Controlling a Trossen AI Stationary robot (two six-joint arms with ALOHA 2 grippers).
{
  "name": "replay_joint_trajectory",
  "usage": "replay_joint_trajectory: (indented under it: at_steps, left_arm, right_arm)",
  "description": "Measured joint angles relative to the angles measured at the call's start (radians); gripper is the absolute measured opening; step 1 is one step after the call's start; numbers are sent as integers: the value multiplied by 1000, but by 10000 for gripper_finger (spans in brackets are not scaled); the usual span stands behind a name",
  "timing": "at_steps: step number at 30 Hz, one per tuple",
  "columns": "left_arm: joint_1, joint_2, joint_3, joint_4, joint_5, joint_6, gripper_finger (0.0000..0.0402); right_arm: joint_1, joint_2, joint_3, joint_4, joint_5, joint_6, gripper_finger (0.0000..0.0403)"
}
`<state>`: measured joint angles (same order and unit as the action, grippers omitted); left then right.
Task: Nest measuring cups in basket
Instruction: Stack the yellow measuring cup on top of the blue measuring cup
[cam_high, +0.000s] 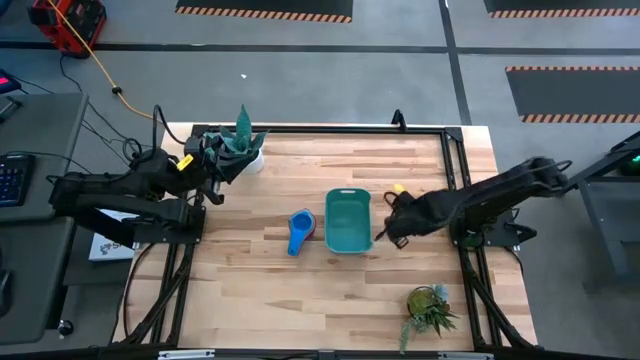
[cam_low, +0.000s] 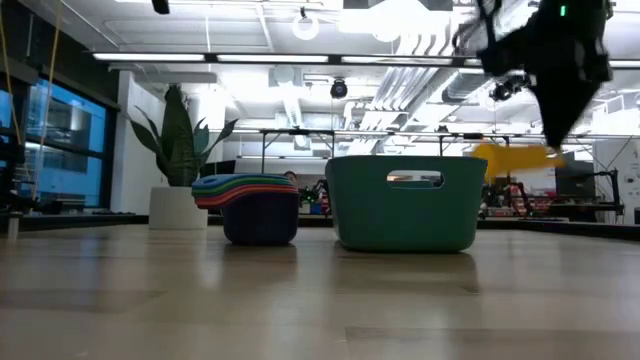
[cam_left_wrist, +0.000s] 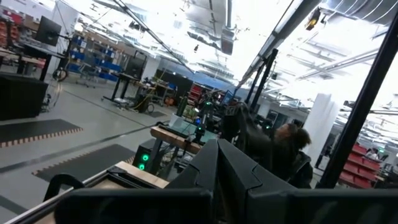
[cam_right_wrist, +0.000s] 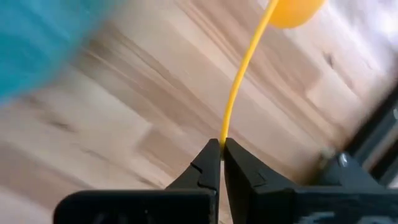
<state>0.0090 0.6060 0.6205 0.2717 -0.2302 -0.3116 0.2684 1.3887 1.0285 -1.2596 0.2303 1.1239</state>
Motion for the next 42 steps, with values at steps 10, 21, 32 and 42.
replay_joint_trajectory:
  at_steps: [10,21,32,42]
  left_arm:
    - [0,1,0,-22,-30,0,0]
    - [0,0,0,-21,-223,0,0]
    - [0,0,0,-20,-227,62,0]
    - [0,0,0,-20,-225,59,0]
  right_arm:
    - [33,-446,-223,794,59,-28,0]
    - [134,-115,-423,1810,171,56,0]
    - [192,405,-81,1918,465,235,0]
    - [141,670,199,1914,390,247,0]
